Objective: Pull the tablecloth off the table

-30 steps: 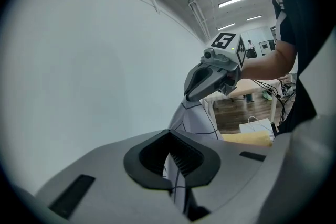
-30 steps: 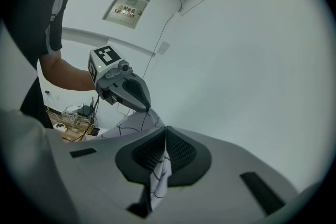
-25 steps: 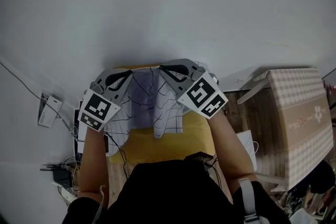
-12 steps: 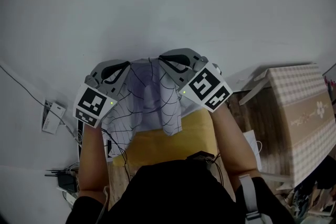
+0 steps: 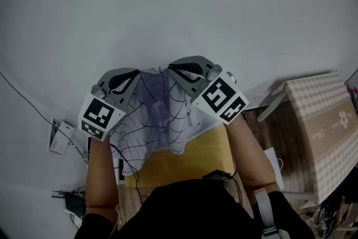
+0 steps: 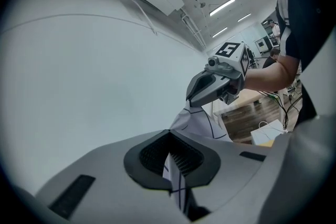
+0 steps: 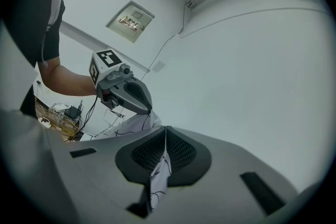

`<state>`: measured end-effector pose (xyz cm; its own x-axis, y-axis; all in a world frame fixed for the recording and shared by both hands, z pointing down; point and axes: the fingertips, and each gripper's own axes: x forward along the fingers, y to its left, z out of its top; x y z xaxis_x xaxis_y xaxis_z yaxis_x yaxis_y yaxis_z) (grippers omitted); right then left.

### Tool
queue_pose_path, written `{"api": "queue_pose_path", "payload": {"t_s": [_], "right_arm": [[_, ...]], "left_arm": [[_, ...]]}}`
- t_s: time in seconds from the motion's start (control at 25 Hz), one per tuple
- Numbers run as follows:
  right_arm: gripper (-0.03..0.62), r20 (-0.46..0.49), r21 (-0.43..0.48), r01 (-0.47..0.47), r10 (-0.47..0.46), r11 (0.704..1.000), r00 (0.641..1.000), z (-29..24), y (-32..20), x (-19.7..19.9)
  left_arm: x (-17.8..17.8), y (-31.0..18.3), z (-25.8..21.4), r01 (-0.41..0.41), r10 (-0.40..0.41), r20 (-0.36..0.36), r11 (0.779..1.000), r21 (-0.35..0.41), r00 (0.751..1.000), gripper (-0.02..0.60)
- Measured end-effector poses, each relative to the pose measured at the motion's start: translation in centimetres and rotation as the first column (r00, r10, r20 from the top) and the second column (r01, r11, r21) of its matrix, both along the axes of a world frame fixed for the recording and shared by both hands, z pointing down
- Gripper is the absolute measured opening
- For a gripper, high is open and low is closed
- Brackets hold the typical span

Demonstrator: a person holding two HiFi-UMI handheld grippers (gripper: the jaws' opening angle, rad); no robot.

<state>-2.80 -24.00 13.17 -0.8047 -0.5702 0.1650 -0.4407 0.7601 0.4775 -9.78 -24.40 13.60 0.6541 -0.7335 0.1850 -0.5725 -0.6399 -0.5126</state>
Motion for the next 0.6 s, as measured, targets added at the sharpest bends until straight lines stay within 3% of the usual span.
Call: {"api": "queue_pose_path", "payload": {"t_s": [0.2,0.6], "right_arm": [[0.020,0.027,0.003,0.004,-0.004,1.000,1.000,-2.5,-1.4,0.1],[0.020,0.044,0.056,-0.007,0.004,0.998,0.999,-6.0,-2.8,1.5]], "left_arm": [[0.2,-1.3,-2.5,-0.024,0.023,-0.062,0.999,-0.021,0.998,0.012],[2.0,-2.3,-6.1,-0.052,0.053,-0.034,0.998,0.032,0.998,0.012]]}}
